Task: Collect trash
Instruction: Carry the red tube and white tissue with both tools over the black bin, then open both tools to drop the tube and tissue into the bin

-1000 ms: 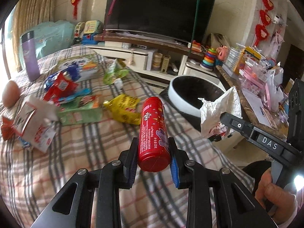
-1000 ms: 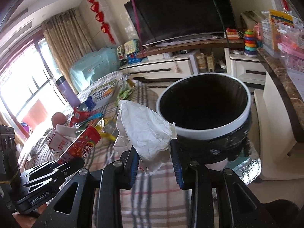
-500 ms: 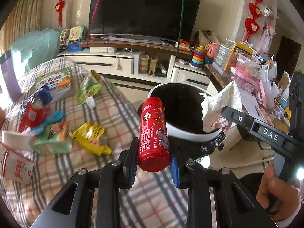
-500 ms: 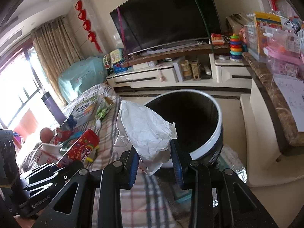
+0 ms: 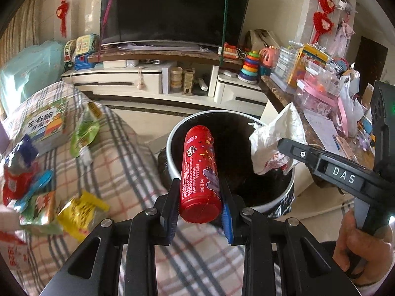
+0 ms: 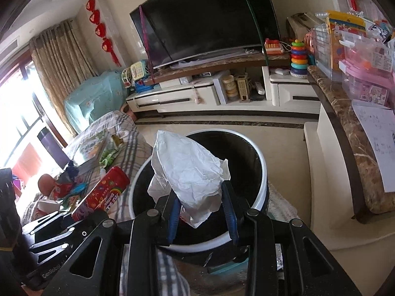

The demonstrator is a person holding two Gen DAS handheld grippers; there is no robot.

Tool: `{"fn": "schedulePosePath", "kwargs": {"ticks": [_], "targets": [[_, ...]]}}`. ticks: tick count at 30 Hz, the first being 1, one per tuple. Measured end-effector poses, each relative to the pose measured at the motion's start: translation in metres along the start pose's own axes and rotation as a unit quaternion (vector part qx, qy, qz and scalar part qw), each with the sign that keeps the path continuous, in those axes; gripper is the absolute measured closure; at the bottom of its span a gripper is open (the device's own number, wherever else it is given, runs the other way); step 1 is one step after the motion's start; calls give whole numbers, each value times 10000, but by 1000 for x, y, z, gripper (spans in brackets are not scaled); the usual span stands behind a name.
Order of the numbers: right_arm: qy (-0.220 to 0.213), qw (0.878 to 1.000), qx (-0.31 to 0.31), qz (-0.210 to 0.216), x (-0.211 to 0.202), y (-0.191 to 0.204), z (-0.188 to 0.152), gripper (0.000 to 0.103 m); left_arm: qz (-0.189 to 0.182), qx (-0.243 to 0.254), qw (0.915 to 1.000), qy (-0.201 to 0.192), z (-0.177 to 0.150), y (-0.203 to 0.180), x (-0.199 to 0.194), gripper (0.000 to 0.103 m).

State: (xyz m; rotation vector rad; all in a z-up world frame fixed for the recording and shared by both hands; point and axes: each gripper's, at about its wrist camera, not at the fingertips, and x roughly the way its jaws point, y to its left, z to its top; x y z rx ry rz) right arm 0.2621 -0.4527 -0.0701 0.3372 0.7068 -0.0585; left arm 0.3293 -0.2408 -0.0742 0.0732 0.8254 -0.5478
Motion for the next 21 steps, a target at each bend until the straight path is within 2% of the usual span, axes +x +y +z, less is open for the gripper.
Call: {"fn": "schedulePosePath", "kwargs": {"ticks": [17, 18, 21], "targets": [[457, 9989, 37, -93, 35, -20, 15, 67, 19, 33, 9996, 278, 23, -11, 47, 74], [481, 9988, 41, -91, 37, -21, 15, 67, 52, 10, 9995, 314, 23, -10, 49, 73], [540, 9985, 77, -61, 40, -22, 15, 62, 80, -58, 9995, 296, 23, -12, 48, 62]]}}
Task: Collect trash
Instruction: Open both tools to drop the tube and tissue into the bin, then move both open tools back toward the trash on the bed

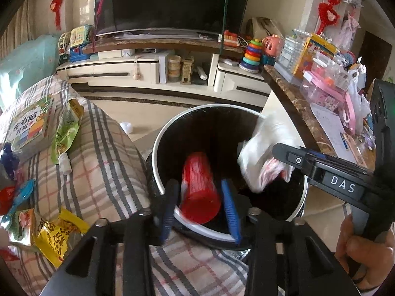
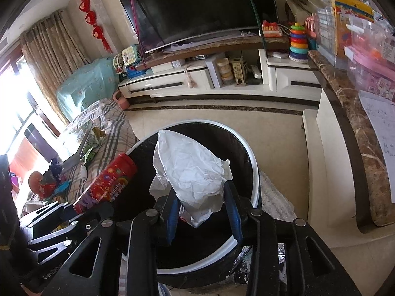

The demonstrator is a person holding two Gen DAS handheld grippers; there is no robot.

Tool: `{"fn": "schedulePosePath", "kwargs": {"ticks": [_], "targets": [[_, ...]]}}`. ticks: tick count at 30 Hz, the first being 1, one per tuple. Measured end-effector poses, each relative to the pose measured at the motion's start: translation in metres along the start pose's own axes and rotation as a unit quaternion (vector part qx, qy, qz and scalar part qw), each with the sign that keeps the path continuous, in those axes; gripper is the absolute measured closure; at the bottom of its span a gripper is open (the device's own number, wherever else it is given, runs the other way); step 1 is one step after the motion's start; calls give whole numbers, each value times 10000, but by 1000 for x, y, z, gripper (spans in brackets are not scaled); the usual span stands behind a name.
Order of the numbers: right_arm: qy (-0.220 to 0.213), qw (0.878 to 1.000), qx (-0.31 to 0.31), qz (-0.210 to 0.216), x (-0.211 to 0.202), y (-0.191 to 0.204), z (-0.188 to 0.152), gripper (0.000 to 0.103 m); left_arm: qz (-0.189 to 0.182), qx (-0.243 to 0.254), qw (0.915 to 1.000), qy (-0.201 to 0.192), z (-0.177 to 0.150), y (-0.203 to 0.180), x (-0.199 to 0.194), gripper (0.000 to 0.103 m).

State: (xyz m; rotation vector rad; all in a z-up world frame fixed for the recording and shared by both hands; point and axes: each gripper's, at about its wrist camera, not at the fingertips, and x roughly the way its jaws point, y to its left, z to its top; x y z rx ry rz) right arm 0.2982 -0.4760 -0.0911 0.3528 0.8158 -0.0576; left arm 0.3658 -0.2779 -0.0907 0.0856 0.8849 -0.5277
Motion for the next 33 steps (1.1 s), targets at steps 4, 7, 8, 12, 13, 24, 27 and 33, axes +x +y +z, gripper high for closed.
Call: {"fn": "schedulePosePath", "kwargs": {"ticks": [4, 7, 8, 12, 13, 24, 27, 33], "targets": [[-11, 9999, 116, 51, -1, -4, 0, 52, 77, -46, 9999, -78, -4, 1, -6, 49], [-48, 9998, 184, 95, -4, -6, 0, 45, 87, -94, 9999, -95, -9, 4, -12, 43], [-67, 9997, 209, 118, -6, -5, -1, 44, 94, -130, 9998, -115, -12, 6, -15, 41], [-163, 9992, 281, 222, -14, -1, -4, 34, 115, -219, 9996, -102, -24, 12, -25, 39], [-182, 9991, 287, 248, -15, 0, -4, 31, 114, -237, 9996, -97, -25, 13, -27, 38], [-417, 9976, 281, 474, -37, 28, -33, 9, 271, -730, 9968, -161, -83, 38, -78, 33], [-467, 9972, 219, 535, -42, 42, -44, 8, 341, -856, 9956, -186, -99, 46, -93, 33], [-448, 9968, 10, 664, -45, 68, -62, 7, 465, -1109, 9924, -254, -123, 62, -125, 33]]}}
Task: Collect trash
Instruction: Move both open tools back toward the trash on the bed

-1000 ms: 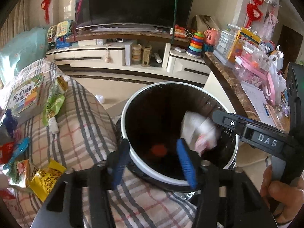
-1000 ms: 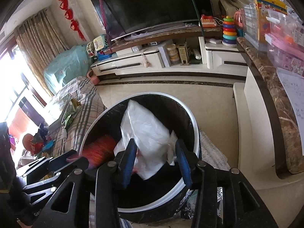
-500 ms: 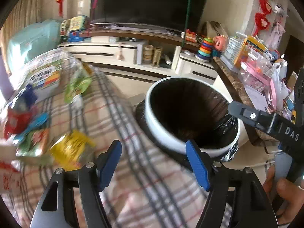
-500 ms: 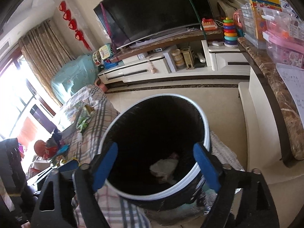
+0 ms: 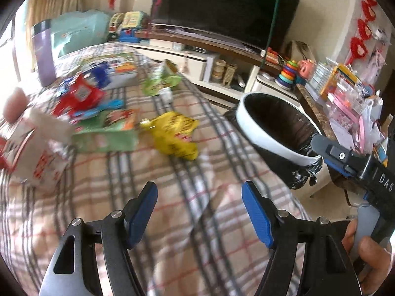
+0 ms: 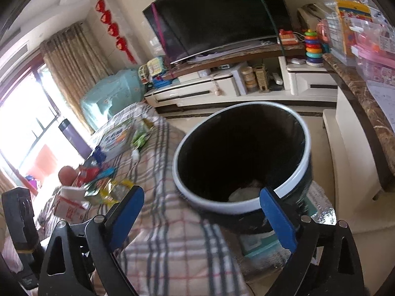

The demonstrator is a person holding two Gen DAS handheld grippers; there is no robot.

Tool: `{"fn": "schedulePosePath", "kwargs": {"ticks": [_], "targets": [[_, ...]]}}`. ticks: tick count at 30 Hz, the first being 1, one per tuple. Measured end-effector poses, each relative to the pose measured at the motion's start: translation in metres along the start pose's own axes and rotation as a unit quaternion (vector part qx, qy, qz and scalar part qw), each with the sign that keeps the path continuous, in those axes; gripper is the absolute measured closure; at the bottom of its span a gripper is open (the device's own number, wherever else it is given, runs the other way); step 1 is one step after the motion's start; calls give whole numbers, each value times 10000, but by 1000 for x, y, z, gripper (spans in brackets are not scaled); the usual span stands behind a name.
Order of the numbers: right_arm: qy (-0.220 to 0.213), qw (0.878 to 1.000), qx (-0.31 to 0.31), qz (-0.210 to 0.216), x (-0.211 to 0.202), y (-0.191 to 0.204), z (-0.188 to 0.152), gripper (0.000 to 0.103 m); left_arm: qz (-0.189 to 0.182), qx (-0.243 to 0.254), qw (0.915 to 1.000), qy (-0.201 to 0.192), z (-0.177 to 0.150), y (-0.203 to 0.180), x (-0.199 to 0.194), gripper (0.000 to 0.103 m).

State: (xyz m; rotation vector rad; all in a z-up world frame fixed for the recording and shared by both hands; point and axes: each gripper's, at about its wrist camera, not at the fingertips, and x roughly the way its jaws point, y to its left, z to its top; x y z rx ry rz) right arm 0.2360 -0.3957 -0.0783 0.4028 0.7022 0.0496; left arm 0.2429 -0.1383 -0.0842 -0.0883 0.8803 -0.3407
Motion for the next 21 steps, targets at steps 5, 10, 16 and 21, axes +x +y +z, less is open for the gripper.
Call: {"fn": "schedulePosePath", "kwargs": {"ticks": [5, 10, 16, 21], "targets": [[119, 9997, -160, 165, 6, 22, -15, 7, 91, -217, 9997, -24, -16, 18, -21, 33], [230, 9988, -308, 301, 11, 43, -28, 7, 214, -369, 9991, -53, -24, 35, -36, 33], [336, 9973, -474, 456, 20, 65, -37, 7, 380, -576, 9976, -88, -32, 58, -54, 33], [429, 9955, -599, 588, 28, 79, -43, 7, 550, -732, 9957, -138, -39, 72, -69, 33]]}}
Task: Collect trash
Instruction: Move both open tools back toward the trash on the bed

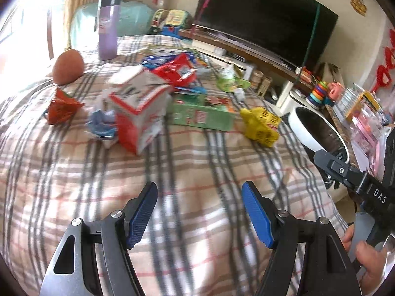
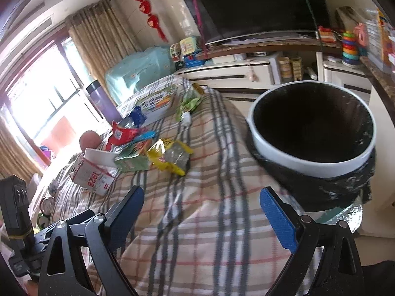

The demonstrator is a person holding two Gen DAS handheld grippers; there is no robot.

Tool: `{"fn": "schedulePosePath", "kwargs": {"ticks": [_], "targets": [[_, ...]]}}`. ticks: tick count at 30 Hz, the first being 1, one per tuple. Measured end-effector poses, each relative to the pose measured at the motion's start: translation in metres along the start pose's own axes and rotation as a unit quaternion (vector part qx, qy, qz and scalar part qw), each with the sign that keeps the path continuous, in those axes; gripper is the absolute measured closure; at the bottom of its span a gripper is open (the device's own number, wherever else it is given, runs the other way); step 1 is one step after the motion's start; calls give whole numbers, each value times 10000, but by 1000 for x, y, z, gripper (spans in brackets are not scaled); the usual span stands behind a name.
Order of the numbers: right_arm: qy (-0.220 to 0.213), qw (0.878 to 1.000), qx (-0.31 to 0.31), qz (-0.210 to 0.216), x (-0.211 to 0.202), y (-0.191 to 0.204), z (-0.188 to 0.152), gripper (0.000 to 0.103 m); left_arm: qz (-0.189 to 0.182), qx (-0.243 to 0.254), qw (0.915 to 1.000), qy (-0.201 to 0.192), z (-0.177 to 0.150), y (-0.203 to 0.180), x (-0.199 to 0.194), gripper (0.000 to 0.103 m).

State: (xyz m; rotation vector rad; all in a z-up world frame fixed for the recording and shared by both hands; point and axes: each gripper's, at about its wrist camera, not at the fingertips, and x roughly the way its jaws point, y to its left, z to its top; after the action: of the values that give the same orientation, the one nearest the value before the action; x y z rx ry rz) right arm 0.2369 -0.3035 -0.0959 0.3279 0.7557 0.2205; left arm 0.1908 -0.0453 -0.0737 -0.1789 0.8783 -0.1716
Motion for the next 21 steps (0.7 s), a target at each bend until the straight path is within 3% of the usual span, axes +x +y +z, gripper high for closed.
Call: {"fn": "schedulePosePath", "kwargs": {"ticks": [8, 21], "targets": [[215, 9994, -202, 171, 20, 16, 0, 7, 321, -204, 9992, -117, 5, 27, -8, 29], [272, 9980, -529, 196, 47, 33, 17, 7, 589, -231, 9976, -282, 38, 40, 14, 26]]}}
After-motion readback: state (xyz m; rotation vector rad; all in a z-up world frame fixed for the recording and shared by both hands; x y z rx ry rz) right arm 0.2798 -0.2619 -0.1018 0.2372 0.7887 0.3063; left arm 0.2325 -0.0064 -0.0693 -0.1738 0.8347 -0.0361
